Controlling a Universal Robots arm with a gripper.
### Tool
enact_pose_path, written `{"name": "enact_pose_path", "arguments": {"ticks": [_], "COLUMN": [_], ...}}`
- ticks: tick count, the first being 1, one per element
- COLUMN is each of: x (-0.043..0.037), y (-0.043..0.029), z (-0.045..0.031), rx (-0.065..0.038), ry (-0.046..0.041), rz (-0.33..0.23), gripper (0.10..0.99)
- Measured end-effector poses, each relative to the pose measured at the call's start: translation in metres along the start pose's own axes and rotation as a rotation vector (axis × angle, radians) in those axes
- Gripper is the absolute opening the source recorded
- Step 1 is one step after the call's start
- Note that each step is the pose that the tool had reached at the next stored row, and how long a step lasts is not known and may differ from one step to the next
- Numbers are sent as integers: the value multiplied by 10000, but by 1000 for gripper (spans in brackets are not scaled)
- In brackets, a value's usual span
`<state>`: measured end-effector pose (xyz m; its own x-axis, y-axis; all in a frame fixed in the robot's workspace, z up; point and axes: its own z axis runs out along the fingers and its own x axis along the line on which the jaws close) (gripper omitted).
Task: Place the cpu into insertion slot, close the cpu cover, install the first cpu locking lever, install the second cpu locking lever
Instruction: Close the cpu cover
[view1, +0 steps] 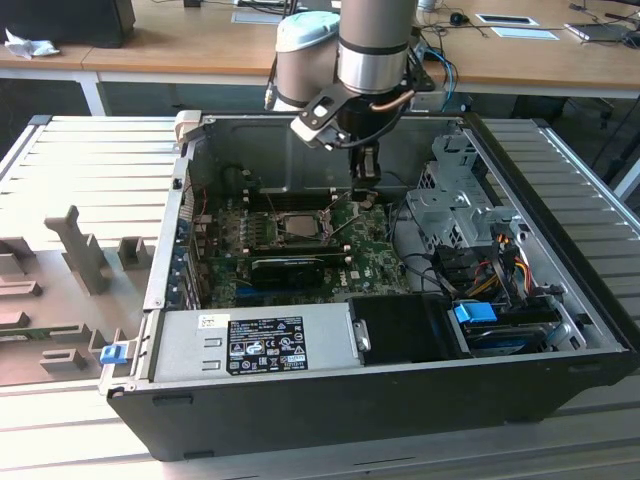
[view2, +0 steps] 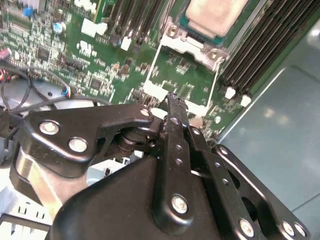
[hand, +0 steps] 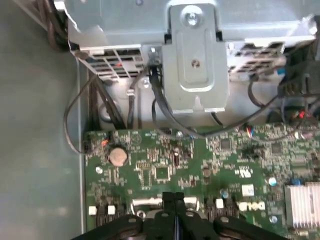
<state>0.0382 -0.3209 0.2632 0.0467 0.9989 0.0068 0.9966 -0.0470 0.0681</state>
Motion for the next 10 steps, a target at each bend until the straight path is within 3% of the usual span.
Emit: {"name": "enact_pose_path", "arguments": {"ticks": [2, 6, 7, 8, 9, 10], "x": [2, 33, 75, 76, 68, 68], "y": [8, 110, 237, 224, 80, 74], "z": [17, 37, 69, 176, 178, 177], "rx": [2, 55, 167, 216, 229, 228], "ry": [10, 14, 12, 16, 17, 17], "rz": [-178, -287, -287, -315, -313, -314], "gripper": [106, 106, 106, 106, 106, 106]}}
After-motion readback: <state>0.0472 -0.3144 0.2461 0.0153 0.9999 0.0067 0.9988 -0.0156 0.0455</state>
